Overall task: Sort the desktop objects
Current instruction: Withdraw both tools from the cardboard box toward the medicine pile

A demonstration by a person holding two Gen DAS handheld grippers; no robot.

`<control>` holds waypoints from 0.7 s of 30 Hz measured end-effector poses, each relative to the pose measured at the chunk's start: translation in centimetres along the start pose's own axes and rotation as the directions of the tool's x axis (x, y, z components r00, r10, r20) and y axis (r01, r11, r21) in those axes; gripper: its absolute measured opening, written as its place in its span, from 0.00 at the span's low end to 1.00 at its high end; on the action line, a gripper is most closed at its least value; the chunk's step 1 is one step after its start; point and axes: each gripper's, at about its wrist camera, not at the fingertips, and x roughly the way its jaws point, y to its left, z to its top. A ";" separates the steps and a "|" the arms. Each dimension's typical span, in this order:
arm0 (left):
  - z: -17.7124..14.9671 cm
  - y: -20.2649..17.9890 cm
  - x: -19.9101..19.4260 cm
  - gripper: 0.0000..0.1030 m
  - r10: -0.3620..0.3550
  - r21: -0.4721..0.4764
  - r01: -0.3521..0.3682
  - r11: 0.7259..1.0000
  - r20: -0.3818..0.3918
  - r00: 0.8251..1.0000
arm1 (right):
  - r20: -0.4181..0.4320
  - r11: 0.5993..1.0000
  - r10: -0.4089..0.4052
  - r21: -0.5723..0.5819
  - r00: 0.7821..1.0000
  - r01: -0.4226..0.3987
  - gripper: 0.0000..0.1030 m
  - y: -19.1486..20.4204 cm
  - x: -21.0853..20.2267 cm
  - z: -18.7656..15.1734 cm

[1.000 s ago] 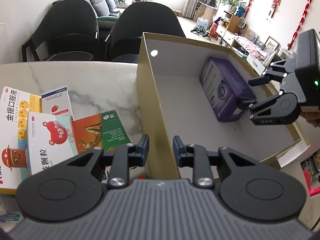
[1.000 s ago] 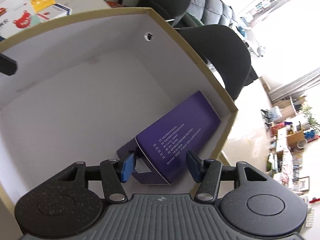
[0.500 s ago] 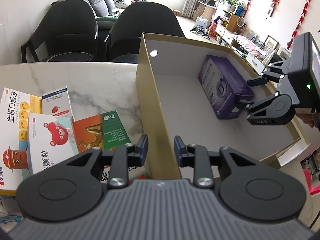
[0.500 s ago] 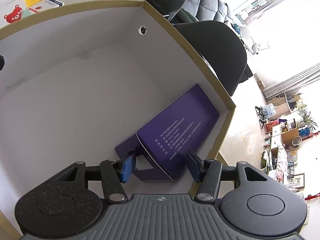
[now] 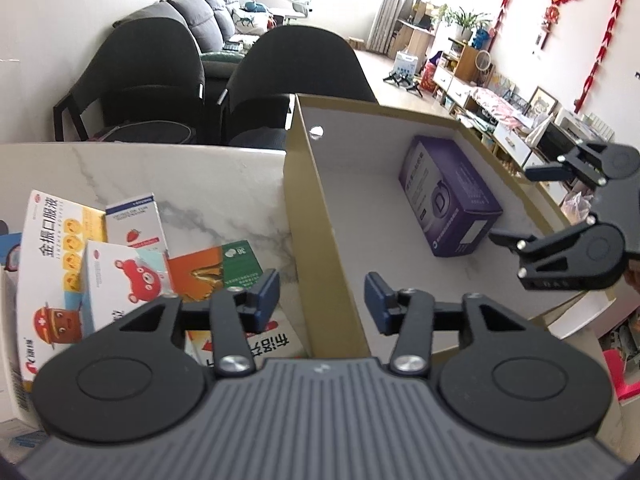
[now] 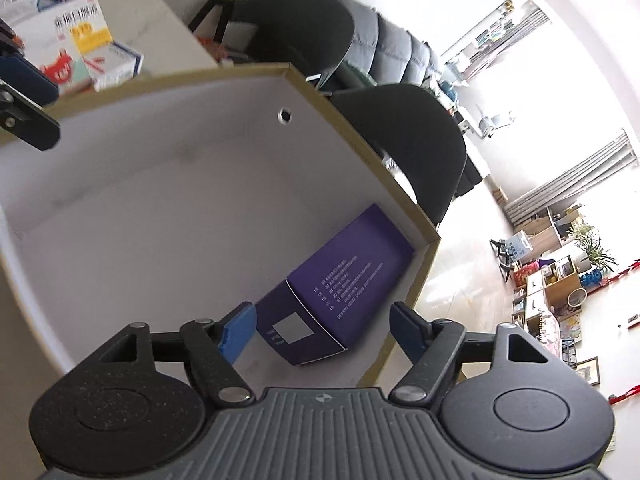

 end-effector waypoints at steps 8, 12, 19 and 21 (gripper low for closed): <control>-0.1 1.3 -2.3 0.78 0.013 -0.023 -0.012 1.000 0.049 0.999 | 0.082 0.994 -0.011 0.106 0.997 0.002 0.82 0.5 -3.5 -0.7; -0.3 2.1 -3.0 0.85 0.020 -0.039 -0.018 0.999 0.059 0.998 | 0.126 0.987 -0.011 0.160 0.992 -0.009 0.87 1.0 -5.3 -1.0; -1.0 3.7 -4.5 0.97 0.046 -0.052 -0.042 0.998 0.072 0.996 | 0.150 0.967 -0.015 0.252 0.989 -0.024 0.97 2.2 -7.5 -2.1; -1.3 4.3 -5.0 1.00 0.059 -0.049 -0.056 0.997 0.077 0.995 | 0.155 0.959 -0.016 0.281 0.988 -0.029 0.97 2.5 -7.9 -2.4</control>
